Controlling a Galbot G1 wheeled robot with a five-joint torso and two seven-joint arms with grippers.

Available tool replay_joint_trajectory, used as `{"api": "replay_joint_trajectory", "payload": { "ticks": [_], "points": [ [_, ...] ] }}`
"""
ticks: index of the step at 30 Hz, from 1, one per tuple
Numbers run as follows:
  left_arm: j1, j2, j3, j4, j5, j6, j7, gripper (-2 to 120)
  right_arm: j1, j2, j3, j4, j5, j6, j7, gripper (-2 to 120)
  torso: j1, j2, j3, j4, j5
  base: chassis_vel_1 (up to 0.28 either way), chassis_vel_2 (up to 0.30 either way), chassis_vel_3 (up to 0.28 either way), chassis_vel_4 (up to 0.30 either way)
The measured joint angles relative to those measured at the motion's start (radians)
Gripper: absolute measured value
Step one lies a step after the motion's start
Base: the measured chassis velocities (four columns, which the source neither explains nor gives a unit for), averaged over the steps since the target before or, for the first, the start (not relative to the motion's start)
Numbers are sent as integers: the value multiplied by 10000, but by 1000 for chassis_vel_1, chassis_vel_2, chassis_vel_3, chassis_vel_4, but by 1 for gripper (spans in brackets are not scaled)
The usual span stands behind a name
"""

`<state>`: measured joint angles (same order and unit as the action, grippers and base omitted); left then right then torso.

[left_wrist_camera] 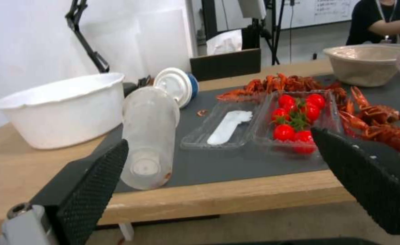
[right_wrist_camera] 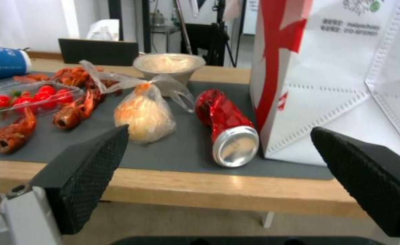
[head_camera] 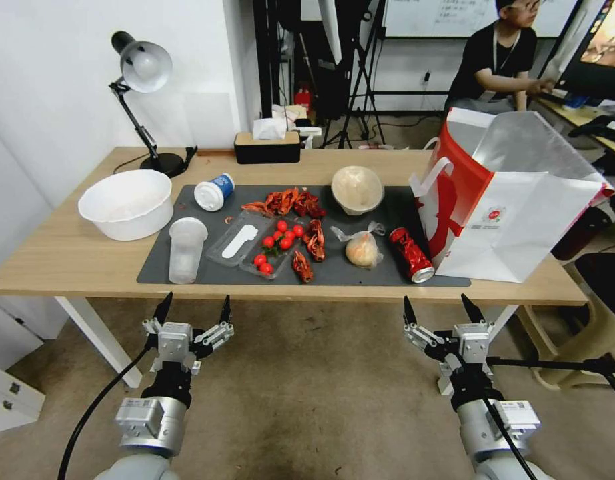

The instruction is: Pick up the trash from the table and place it into the takeout bag.

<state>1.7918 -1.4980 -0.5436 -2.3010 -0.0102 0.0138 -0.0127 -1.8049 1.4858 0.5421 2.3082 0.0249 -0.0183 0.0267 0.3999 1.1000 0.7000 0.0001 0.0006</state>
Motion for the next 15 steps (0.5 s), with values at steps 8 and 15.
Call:
{"api": "replay_joint_trajectory", "payload": {
  "ticks": [8,15],
  "points": [
    [-1487,418,1194,-677,-1708,2203,-2054,100,-155,-674,-185,730,965,-685,1121,100,1,0,0,-1,-5,0,0,0,0],
    [-2024,619,1681,-961,-2387,2660,-2559,100,-132,-722,-126,1083,923,-687,1177,100,3,0,0,0,-6,0,0,0,0]
  ]
}}
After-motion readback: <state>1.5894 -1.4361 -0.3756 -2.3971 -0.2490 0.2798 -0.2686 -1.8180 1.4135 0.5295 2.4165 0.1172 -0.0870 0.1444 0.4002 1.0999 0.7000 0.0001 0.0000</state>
